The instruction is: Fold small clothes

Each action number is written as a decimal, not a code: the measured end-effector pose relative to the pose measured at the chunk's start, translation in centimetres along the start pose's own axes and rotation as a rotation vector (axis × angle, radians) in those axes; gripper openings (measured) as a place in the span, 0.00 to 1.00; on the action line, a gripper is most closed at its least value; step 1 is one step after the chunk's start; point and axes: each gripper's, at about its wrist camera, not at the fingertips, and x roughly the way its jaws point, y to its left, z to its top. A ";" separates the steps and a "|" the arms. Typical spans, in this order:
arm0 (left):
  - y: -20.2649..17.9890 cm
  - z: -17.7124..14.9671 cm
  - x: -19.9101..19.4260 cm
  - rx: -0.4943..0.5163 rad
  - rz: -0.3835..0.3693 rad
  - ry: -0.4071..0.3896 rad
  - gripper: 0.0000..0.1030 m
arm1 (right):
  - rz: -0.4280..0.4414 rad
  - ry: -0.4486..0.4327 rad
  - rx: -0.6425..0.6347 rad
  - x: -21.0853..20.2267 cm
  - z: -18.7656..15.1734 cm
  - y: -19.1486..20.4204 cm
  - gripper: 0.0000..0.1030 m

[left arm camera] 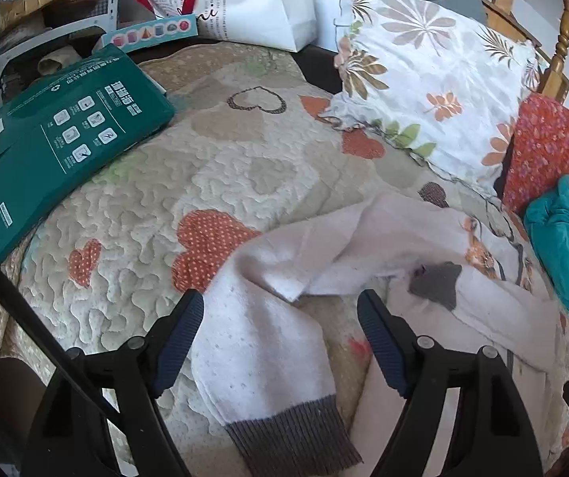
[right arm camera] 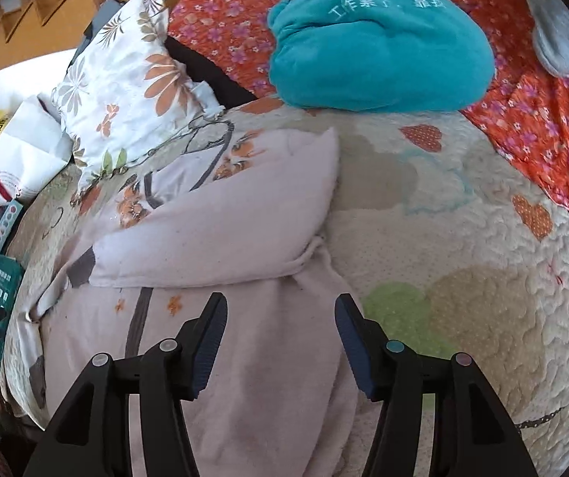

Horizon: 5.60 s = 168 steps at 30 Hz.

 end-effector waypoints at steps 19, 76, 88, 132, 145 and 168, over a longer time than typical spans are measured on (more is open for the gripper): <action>-1.4 4.5 9.2 0.060 0.005 0.111 0.76 | -0.063 0.065 -0.117 4.3 -2.5 3.3 0.61; 12.9 6.3 -0.9 -0.351 0.130 -0.101 0.68 | 0.487 0.177 -0.688 2.4 -9.0 36.7 0.10; 2.0 5.4 1.2 -0.093 0.038 -0.041 0.68 | 0.015 0.088 -0.370 -0.2 4.2 12.5 0.15; -3.6 6.3 6.9 -0.060 -0.046 0.147 0.70 | 0.222 0.280 -0.370 20.2 12.0 34.1 0.45; -4.0 2.9 7.0 -0.066 -0.105 0.230 0.70 | -0.176 0.188 -0.151 7.3 8.5 5.7 0.52; -8.0 2.3 7.1 0.087 -0.106 0.214 0.70 | -0.500 0.155 -0.270 11.3 9.2 5.7 0.01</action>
